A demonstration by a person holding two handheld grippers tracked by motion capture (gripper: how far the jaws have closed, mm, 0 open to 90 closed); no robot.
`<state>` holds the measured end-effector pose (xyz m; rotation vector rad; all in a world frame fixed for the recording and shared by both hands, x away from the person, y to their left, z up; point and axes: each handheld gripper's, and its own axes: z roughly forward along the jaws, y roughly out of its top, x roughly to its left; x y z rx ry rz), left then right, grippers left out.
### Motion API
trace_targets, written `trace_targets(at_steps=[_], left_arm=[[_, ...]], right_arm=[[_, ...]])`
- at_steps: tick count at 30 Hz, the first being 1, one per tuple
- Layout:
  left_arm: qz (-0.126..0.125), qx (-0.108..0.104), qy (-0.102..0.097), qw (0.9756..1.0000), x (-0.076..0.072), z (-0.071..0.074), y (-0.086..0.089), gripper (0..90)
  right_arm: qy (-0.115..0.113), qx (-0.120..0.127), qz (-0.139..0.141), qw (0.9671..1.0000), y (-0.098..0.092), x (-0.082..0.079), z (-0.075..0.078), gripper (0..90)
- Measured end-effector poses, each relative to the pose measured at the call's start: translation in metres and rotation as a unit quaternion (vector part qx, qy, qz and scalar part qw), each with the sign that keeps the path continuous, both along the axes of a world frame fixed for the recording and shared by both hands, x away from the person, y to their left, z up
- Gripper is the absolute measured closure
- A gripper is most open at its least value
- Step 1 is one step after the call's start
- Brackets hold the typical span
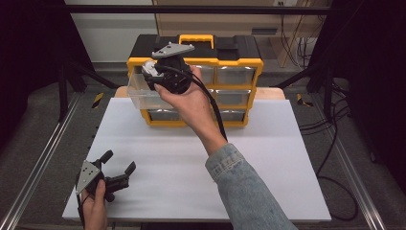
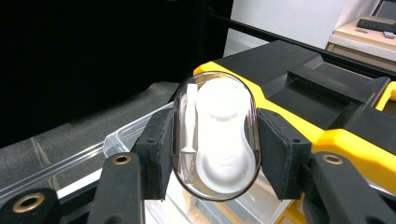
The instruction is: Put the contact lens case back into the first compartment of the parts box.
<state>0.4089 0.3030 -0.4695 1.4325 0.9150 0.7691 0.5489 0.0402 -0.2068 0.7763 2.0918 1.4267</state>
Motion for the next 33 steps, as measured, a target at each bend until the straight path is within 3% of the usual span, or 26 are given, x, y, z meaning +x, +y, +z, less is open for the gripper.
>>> trace_targets(at_steps=[14, 33], left_arm=[[-0.002, 0.0, 0.002, 1.0, 0.001, 0.0, -0.001, 1.2], [-0.002, 0.0, 0.005, 1.0, 0.001, -0.001, -0.001, 1.3]], right_arm=[[-0.003, -0.011, -0.001, 0.9999, 0.006, 0.0, 0.002, 49.0], [0.015, -0.036, -0.002, 0.9992, 0.01, 0.006, 0.0, 49.0]])
